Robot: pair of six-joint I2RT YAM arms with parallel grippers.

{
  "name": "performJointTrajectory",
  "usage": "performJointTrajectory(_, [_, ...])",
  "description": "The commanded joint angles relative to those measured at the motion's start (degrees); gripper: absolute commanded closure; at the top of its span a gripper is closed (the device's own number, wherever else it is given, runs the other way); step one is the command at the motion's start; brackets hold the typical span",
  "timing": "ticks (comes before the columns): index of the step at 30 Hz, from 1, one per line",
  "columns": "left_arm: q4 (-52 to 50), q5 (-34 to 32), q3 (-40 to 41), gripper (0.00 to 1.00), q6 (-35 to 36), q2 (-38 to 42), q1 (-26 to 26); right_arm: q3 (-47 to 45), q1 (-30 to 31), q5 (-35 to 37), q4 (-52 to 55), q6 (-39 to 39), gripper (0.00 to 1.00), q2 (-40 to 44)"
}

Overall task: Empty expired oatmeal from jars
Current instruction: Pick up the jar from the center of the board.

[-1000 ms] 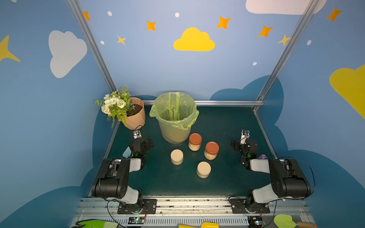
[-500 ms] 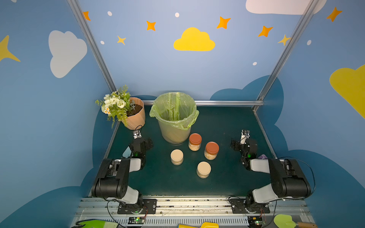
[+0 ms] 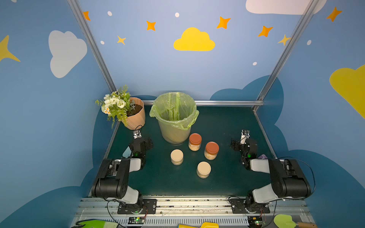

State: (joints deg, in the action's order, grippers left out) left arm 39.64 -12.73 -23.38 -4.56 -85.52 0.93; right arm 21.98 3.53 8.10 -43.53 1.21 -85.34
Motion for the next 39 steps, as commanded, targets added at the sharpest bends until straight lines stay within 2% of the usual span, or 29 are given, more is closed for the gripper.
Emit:
performJointTrajectory(1, [-3.72, -1.98, -1.99, 0.0, 0.95, 3.84, 0.52, 3.42, 0.34, 0.59, 6.58, -0.21, 0.03, 4.16])
performJointTrajectory(5, [-7.02, -5.11, -0.93, 0.0, 0.33, 10.96, 1.28, 5.15, 0.41, 0.3, 12.63, -0.37, 0.03, 8.28])
performJointTrajectory(8, [-13.71, -5.43, -1.39, 0.0, -2.86, 18.42, 1.28, 6.28, 0.43, 0.09, 16.84, 1.18, 0.03, 12.53])
performJointTrajectory(11, [-20.64, -2.96, -2.07, 0.0, -7.88, 25.83, 1.27, 8.63, 0.44, -2.83, 23.09, 3.5, 0.03, 17.88])
performJointTrajectory(14, [-27.56, 1.12, -2.23, 0.0, -14.53, 33.22, 1.32, 12.68, 0.44, -8.85, 33.26, 5.04, 0.03, 23.21])
performJointTrajectory(17, [-33.08, 6.78, -1.21, 0.0, -17.34, 40.82, 1.32, 14.85, 0.6, -15.4, 41.01, 5.04, 0.03, 28.04])
performJointTrajectory(20, [-39.55, 8.53, -0.11, 0.0, -22.33, 47.73, 1.39, 15.35, 1.64, -21.43, 46.77, 5.04, 0.03, 33.21])
performJointTrajectory(23, [-44.92, 12.05, 0.88, 0.0, -23.65, 53.83, 1.59, 17.98, 4.06, -23.13, 55.55, 5.04, 0.03, 37.09])
performJointTrajectory(25, [-44.97, 15.08, 2.23, 0.0, -24.73, 56.64, 2.08, 18.78, 6.51, -23.92, 59.85, 5.04, 0.03, 39.18])
performJointTrajectory(28, [-43.69, 20.34, 3.57, 0.0, -28.07, 57.42, 2.6, 18.46, 11.03, -23.61, 65.05, 5.04, 0.03, 42.71])
performJointTrajectory(32, [-41.98, 23.62, 3.64, 0.0, -29.93, 52.99, 7.6, 17.66, 17.99, -20.92, 71.87, 5.04, 0.03, 46.24])
performJointTrajectory(36, [-37.19, 22.29, 4.65, 0.0, -30.18, 48.51, 15.64, 17.33, 26.2, -16.05, 78.8, 5.04, 0.03, 47.41])
performJointTrajectory(39, [-35.7, 18.26, 4.98, 0.0, -28.99, 46.13, 21.79, 16.78, 32.77, -11.35, 82.04, 5.04, 0.03, 47.33])
